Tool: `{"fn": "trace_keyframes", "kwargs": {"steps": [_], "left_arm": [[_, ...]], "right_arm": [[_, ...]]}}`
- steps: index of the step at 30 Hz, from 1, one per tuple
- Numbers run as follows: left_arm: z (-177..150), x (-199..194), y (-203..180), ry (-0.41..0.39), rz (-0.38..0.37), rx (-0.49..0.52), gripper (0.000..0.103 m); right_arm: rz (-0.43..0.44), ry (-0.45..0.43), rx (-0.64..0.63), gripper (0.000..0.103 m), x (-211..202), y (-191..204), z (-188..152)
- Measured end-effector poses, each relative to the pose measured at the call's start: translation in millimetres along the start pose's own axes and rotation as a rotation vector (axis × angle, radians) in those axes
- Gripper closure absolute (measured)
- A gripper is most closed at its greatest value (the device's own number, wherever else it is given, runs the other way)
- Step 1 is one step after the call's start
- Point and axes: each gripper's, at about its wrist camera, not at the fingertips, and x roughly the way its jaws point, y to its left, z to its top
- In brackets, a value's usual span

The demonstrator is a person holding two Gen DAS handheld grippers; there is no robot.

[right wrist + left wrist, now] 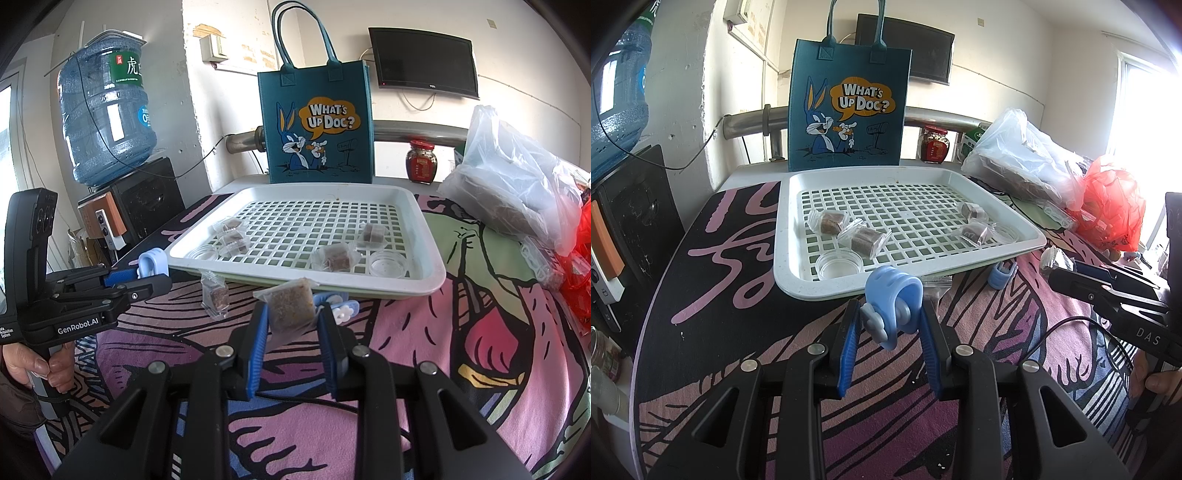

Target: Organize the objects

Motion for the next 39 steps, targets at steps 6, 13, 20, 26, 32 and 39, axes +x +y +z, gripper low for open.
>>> {"fn": "trace_keyframes", "kwargs": {"steps": [6, 13, 20, 26, 32, 39], "left_arm": [[0.3, 0.1, 0.3, 0.0, 0.0, 0.0, 0.073], [0.7, 0.4, 0.8, 0.0, 0.0, 0.0, 0.073], [0.6, 0.7, 1.0, 0.001, 0.0, -0.001, 0.073], [0.7, 0.9, 1.1, 0.001, 0.0, -0.001, 0.073], [0.8, 1.2, 1.4, 0.001, 0.0, -0.001, 0.073], [1.2, 1.4, 1.8, 0.001, 0.0, -0.001, 0.073]], "right_arm": [[0.001, 0.001, 0.0, 0.077, 0.2, -0.3, -0.1], [0.002, 0.001, 0.001, 0.077, 0.3, -1.1, 0.0], [0.002, 0.0, 0.001, 0.077, 0.3, -0.6, -0.1], [0.002, 0.001, 0.002, 0.077, 0.6, -1.9, 0.1], [0.003, 0.001, 0.002, 0.077, 0.7, -2.1, 0.2], [0.004, 0.0, 0.003, 0.077, 0.1, -1.9, -0.3]]}}
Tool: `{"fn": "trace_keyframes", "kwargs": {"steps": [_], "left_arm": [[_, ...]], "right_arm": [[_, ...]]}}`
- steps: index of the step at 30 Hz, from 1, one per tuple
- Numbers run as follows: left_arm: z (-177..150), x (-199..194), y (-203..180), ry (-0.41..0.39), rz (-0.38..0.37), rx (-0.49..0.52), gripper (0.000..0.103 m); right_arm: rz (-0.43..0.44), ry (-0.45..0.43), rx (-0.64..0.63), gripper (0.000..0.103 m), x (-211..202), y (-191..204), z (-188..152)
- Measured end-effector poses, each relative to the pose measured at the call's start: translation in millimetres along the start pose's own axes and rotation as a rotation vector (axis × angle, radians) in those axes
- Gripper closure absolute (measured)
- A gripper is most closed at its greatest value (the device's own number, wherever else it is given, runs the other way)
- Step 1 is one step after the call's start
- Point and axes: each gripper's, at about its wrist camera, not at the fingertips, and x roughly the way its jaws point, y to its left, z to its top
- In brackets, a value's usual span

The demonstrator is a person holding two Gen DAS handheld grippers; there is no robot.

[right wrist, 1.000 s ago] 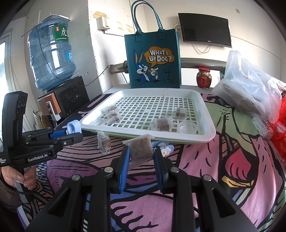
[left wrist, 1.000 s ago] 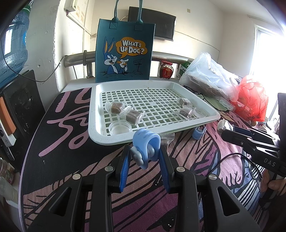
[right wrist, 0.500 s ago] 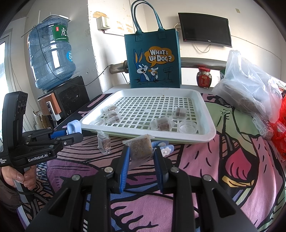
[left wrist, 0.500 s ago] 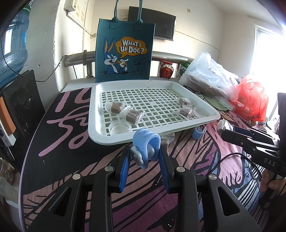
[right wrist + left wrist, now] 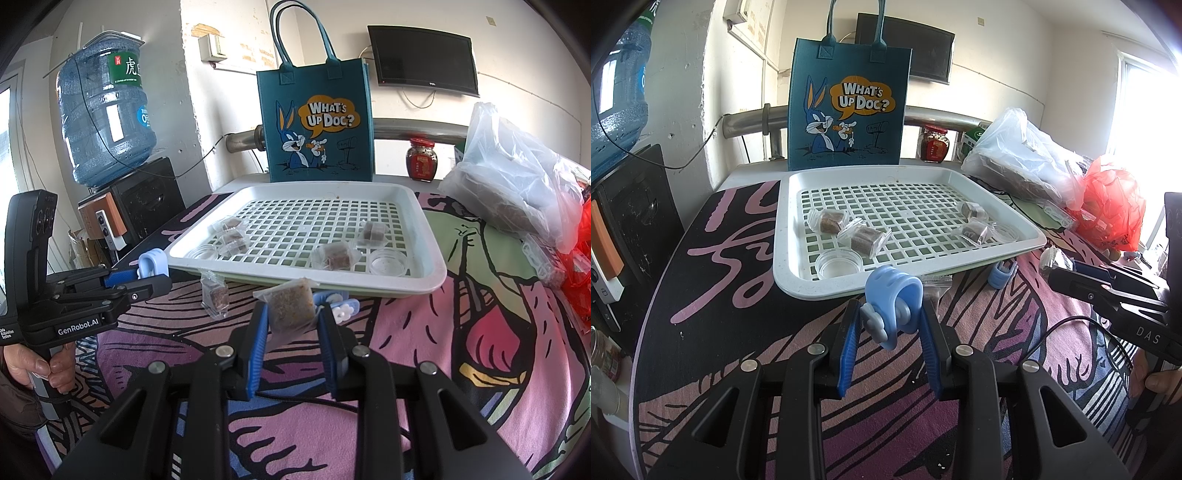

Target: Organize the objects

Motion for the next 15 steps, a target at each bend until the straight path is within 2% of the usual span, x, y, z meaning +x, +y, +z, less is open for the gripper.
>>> {"fn": "trace_keyframes", "kwargs": {"steps": [15], "left_arm": [[-0.1, 0.8, 0.4, 0.0, 0.0, 0.0, 0.073]], "right_arm": [[0.002, 0.0, 0.002, 0.077, -0.2, -0.7, -0.1]]}}
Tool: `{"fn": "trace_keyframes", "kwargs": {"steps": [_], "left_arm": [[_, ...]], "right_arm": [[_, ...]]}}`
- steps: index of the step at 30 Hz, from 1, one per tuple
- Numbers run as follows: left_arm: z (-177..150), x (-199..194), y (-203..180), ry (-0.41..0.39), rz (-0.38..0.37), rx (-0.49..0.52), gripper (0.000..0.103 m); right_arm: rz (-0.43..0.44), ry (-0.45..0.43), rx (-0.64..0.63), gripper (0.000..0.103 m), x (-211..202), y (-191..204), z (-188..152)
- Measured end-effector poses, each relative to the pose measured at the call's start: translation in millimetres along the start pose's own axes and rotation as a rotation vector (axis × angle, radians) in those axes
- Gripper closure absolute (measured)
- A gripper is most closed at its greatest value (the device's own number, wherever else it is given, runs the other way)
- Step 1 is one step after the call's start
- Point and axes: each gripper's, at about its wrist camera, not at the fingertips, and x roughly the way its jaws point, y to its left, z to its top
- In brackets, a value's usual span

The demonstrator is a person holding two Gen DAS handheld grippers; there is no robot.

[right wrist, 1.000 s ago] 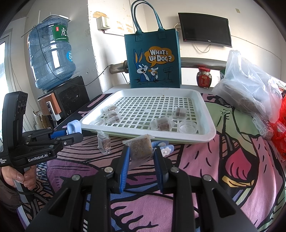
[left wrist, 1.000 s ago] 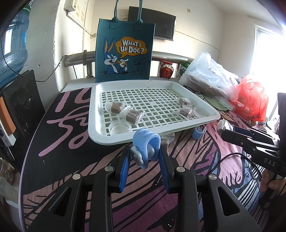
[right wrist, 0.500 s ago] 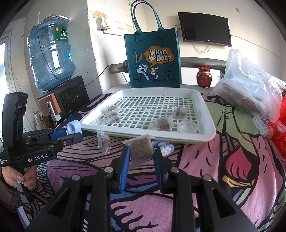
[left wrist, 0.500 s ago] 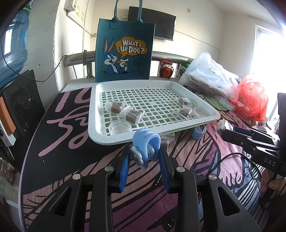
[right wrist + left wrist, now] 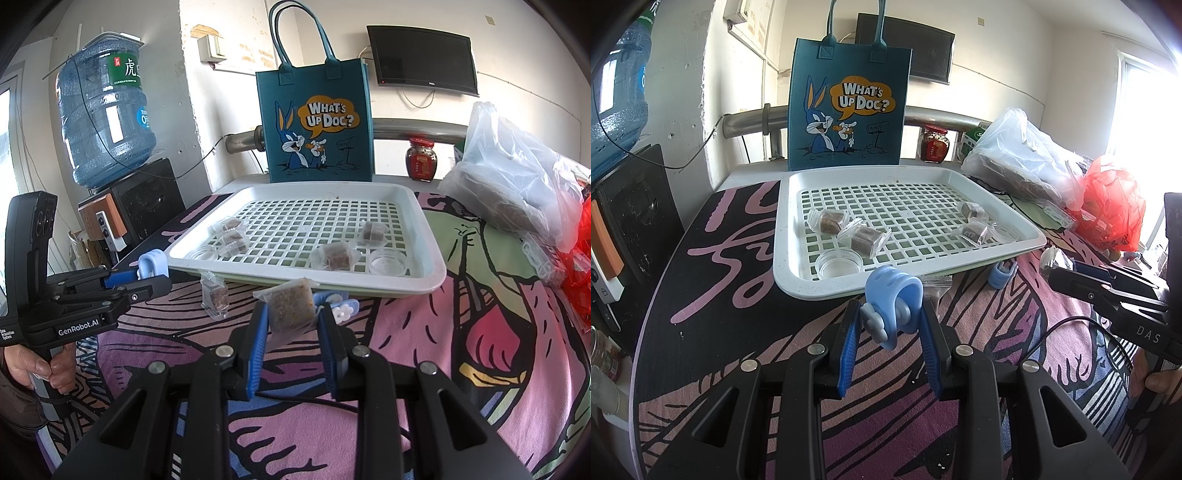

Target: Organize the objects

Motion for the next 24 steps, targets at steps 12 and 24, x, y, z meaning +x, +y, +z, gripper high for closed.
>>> {"fn": "trace_keyframes", "kwargs": {"steps": [12, 24], "left_arm": [[0.5, 0.3, 0.7, 0.001, 0.0, -0.001, 0.073], [-0.1, 1.1, 1.1, 0.002, -0.001, -0.002, 0.073]], "right_arm": [[0.002, 0.0, 0.003, 0.077, -0.1, -0.4, -0.3], [0.007, 0.0, 0.011, 0.077, -0.6, 5.1, -2.0]]}}
